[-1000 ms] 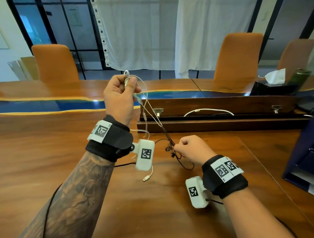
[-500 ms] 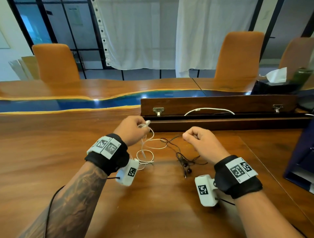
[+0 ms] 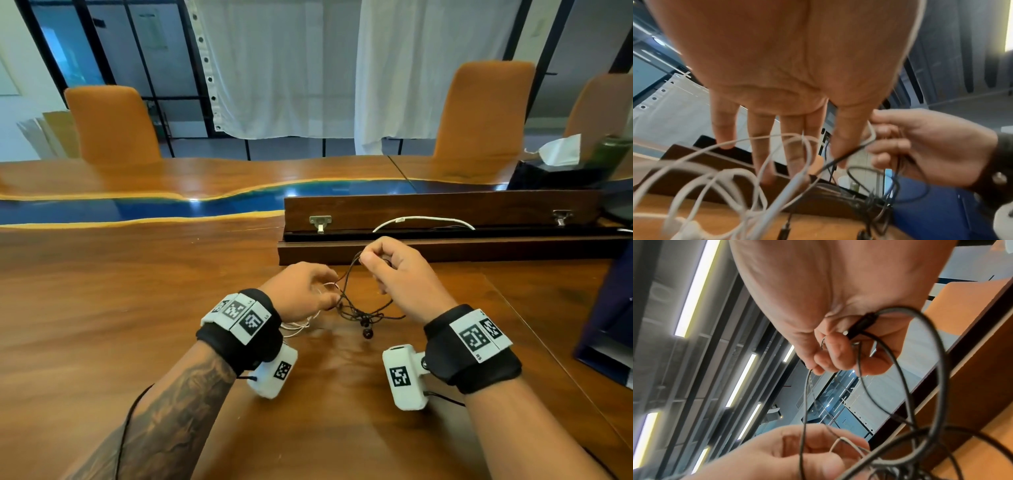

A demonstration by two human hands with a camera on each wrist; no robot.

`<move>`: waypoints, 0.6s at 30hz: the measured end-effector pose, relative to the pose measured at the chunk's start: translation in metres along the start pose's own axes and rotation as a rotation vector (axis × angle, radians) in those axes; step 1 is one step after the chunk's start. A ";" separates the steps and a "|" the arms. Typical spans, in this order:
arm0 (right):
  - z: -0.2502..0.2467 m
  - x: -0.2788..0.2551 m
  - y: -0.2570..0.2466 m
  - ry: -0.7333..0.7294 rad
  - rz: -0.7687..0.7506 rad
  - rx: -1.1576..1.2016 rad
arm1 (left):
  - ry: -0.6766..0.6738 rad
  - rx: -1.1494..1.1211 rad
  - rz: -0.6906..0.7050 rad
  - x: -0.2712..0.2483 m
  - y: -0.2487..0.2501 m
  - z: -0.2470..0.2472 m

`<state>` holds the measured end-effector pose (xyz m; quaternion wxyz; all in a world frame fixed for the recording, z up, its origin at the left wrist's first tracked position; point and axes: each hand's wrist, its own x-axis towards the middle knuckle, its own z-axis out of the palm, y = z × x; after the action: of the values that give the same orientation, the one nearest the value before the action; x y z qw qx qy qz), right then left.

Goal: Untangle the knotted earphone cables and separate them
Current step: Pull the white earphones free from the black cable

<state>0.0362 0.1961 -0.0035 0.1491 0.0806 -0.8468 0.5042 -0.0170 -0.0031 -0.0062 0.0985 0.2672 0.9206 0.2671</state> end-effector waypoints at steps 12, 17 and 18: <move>-0.008 -0.008 0.025 0.025 0.123 -0.235 | 0.431 -0.693 0.161 0.002 -0.013 -0.025; -0.004 -0.010 0.026 -0.129 0.199 -0.375 | 0.620 -0.977 0.158 0.003 -0.003 -0.047; -0.004 -0.008 0.025 -0.158 0.211 -0.422 | 0.635 -0.969 0.174 0.002 0.000 -0.048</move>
<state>0.0373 0.2111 -0.0251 0.0427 -0.0019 -0.9460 0.3214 -0.0346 -0.0230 0.0342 -0.0937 0.1729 0.6526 0.7317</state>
